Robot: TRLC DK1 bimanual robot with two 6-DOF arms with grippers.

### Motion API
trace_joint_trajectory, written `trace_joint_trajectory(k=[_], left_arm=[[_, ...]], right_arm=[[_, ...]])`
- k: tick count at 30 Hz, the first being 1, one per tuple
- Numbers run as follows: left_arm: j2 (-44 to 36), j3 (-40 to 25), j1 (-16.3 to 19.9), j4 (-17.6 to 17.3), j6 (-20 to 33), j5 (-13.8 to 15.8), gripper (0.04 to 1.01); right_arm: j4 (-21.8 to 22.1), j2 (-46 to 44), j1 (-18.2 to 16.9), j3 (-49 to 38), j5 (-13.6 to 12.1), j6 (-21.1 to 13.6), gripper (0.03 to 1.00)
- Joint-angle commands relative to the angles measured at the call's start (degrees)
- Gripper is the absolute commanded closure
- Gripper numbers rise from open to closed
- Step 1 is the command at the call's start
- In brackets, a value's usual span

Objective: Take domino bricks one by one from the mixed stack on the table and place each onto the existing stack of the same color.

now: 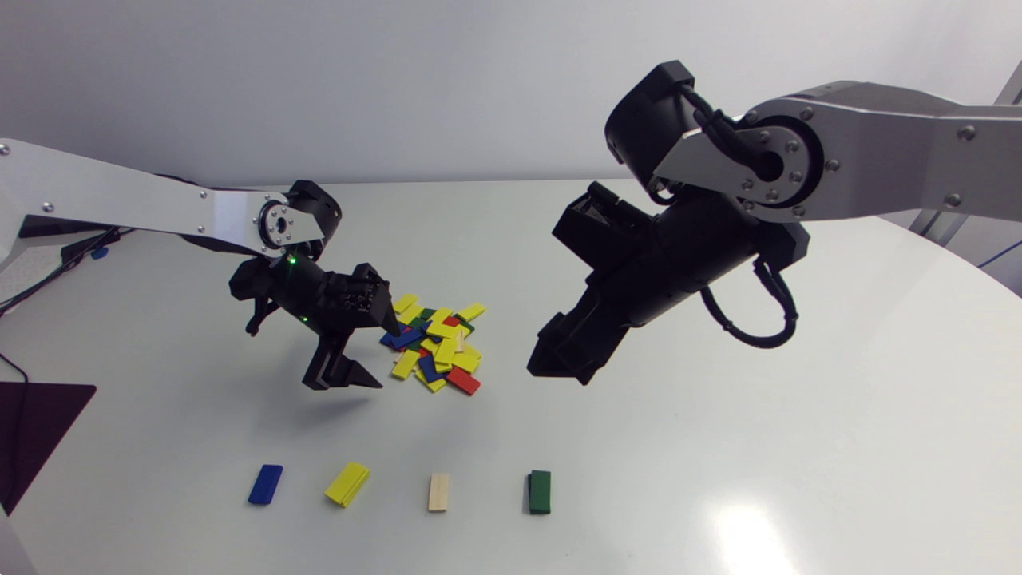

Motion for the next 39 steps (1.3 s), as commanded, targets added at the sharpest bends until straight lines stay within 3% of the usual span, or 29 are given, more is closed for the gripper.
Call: trace_joint_trajectory(k=[1, 15, 32, 39], left_arm=[[2.5, 2.1, -0.9, -1.1, 2.9, -0.3, 0.052], [6.5, 7.3, -2.1, -3.1, 4.8, -1.5, 0.052], [8.2, 8.1, -3.0, -4.1, 6.5, -2.7, 0.072], [9.0, 8.6, -3.3, -4.5, 7.1, -3.5, 0.187]], right_arm=[[0.7, 1.3, -0.6, -2.0, -0.5, -0.9, 0.07], [1.4, 2.8, -1.6, -2.3, -0.9, -1.5, 0.069], [1.4, 4.3, -2.9, -1.7, -1.6, -2.5, 0.069], [1.8, 4.3, -3.6, -2.6, -2.1, -3.0, 0.07]])
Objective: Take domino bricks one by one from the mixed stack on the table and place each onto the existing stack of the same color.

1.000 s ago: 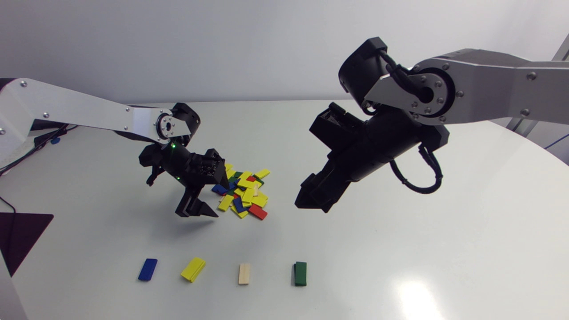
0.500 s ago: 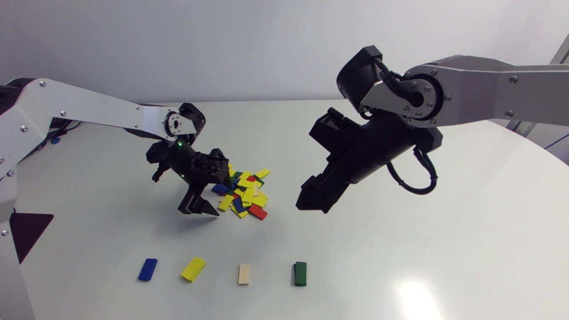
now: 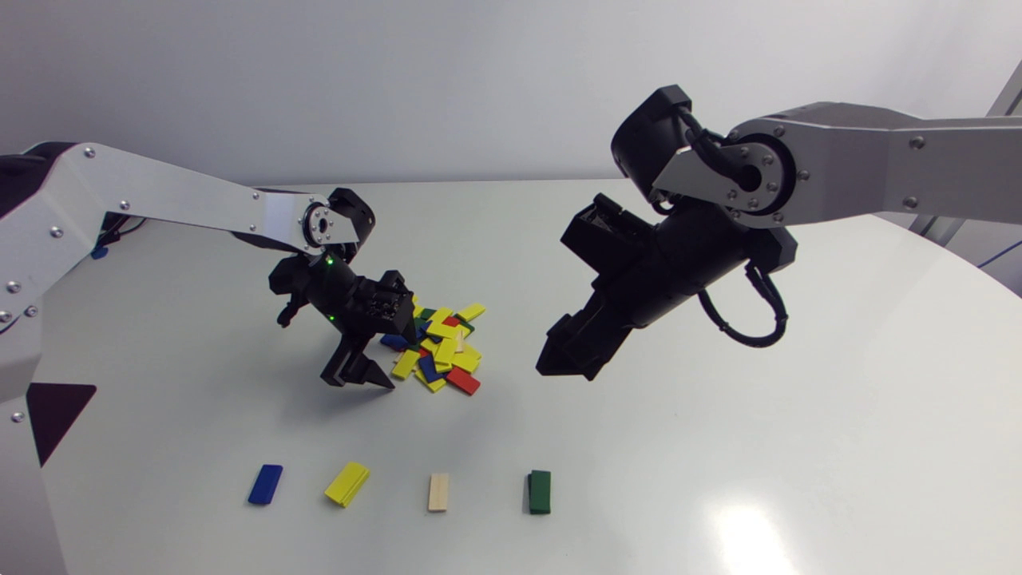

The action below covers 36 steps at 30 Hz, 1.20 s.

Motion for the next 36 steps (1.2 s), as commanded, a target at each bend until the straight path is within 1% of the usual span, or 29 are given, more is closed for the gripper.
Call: trace_joint_trajectory(k=[1, 3, 7, 8, 20, 23, 25, 32, 36], left_arm=[[2.0, 1.6, -0.6, -1.3, 2.3, -0.4, 0.2], [2.0, 1.8, -0.7, -1.6, 2.4, -0.5, 0.226], [2.2, 2.3, -1.0, -2.1, 2.5, -0.9, 0.395], [2.2, 2.3, -1.1, -2.2, 2.5, -0.9, 0.421], [2.8, 2.7, -1.5, -2.9, 2.9, -1.5, 0.433], [2.8, 2.7, -1.5, -2.9, 2.9, -1.5, 0.513], [2.7, 2.6, -1.5, -2.9, 3.1, -1.5, 0.538], [2.3, 1.4, -1.3, -2.7, 3.4, -1.8, 0.539], [0.5, 1.0, -1.1, -2.7, 3.5, -1.8, 0.539]], right_arm=[[0.7, 1.1, -0.5, -2.3, -0.5, -1.2, 0.069], [0.7, 1.0, -0.6, -2.5, -0.5, -1.2, 0.069], [0.7, 1.0, -0.9, -2.6, -0.7, -1.5, 0.069], [0.7, 1.0, -1.0, -2.7, -0.7, -1.5, 0.069], [1.1, 1.0, -1.8, -3.5, -1.2, -2.0, 0.069], [1.1, 1.0, -1.9, -3.6, -1.3, -2.0, 0.069], [1.2, 1.0, -1.8, -3.6, -1.5, -2.1, 0.069], [1.4, 1.0, -1.7, -3.9, -1.6, -2.0, 0.07], [1.3, 0.7, -1.4, -4.1, -1.6, -1.8, 0.069]])
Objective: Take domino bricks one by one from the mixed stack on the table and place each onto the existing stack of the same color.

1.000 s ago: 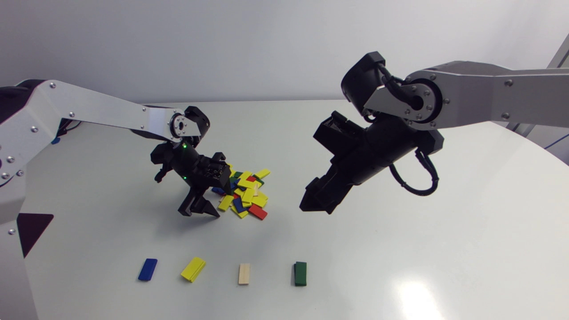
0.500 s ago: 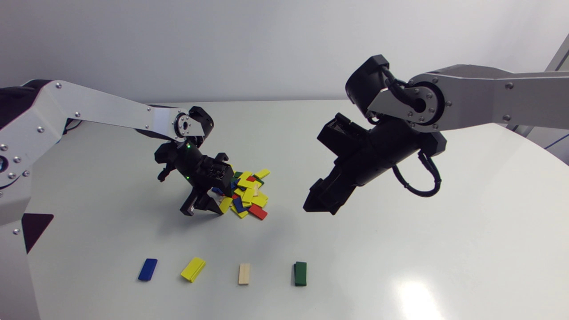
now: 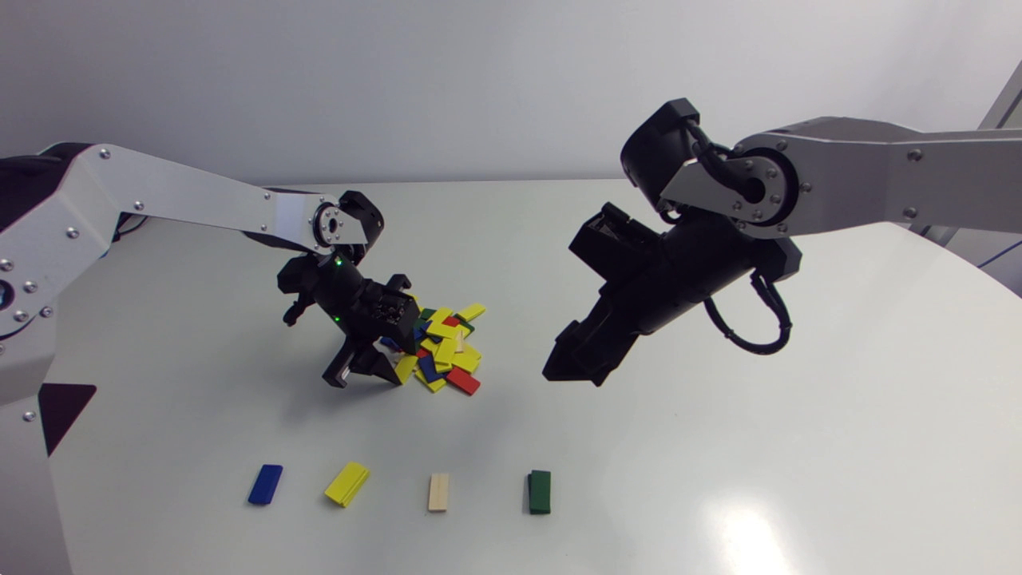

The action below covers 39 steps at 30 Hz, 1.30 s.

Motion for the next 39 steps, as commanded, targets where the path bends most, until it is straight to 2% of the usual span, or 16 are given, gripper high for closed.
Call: trace_joint_trajectory(k=[1, 9, 18, 28, 34, 39], left_arm=[[-1.5, -0.4, 0.0, -0.8, 1.8, -0.5, 0.539], [-9.6, -0.5, 1.7, -6.4, 2.3, -0.5, 0.539], [-23.9, -12.3, 2.8, -10.7, 2.4, -0.4, 0.538], [-32.5, -23.1, 2.6, -11.9, -1.8, 0.0, 0.539], [-36.9, -29.4, 0.5, -11.6, -2.8, 0.3, 0.539], [-39.2, -33.6, -2.1, -9.7, -3.6, 0.3, 0.539]], right_arm=[[0.0, 0.6, 0.1, -1.9, -0.3, -0.6, 0.069], [-0.3, -0.7, 1.6, -2.0, -0.3, 0.1, 0.069], [0.0, -1.8, 2.7, -2.9, -0.2, 0.6, 0.07], [0.2, -3.2, 3.7, -4.0, 0.1, 1.0, 0.07], [0.5, -4.7, 3.9, -5.4, 0.1, 1.1, 0.07], [1.2, -5.3, 4.2, -6.4, 0.1, 1.4, 0.069]])
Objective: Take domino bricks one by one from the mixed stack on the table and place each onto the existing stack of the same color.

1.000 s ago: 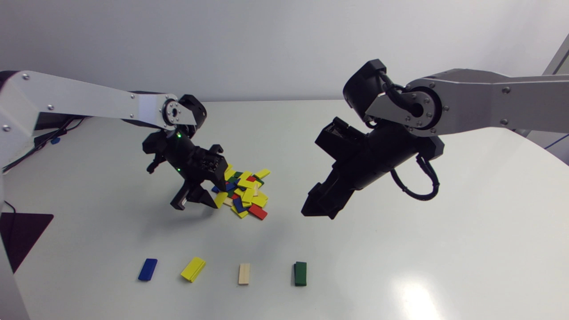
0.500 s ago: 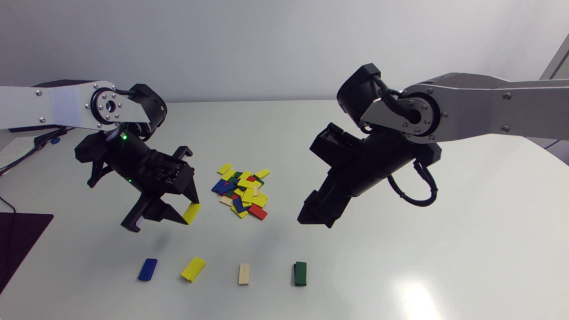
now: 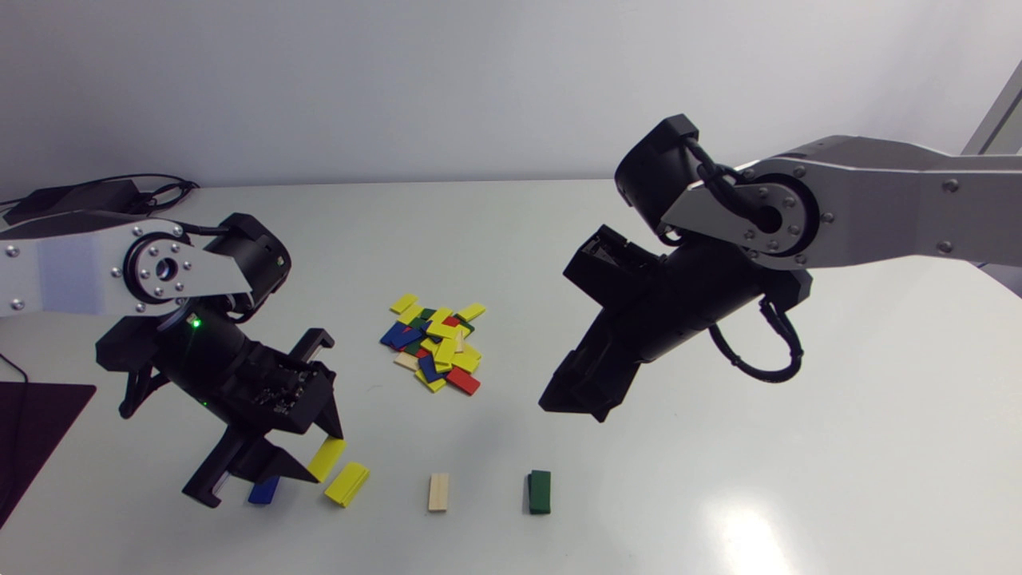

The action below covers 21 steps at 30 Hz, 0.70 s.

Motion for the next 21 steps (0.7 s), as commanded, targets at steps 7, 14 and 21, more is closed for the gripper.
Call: trace_joint_trajectory(k=[7, 14, 21], left_arm=[[-1.0, -5.8, -2.6, 4.9, -0.3, 0.3, 0.539], [3.3, -5.3, -1.8, 7.7, 0.7, -0.5, 0.539], [6.5, -4.8, -1.8, 8.7, 1.9, -1.0, 0.539]], right_arm=[[0.9, -1.6, 0.8, -2.5, 0.1, 1.3, 0.069], [1.0, -1.3, 0.8, -2.5, 0.1, 1.2, 0.069], [1.2, -0.7, 0.0, -2.6, 0.1, 0.8, 0.069]])
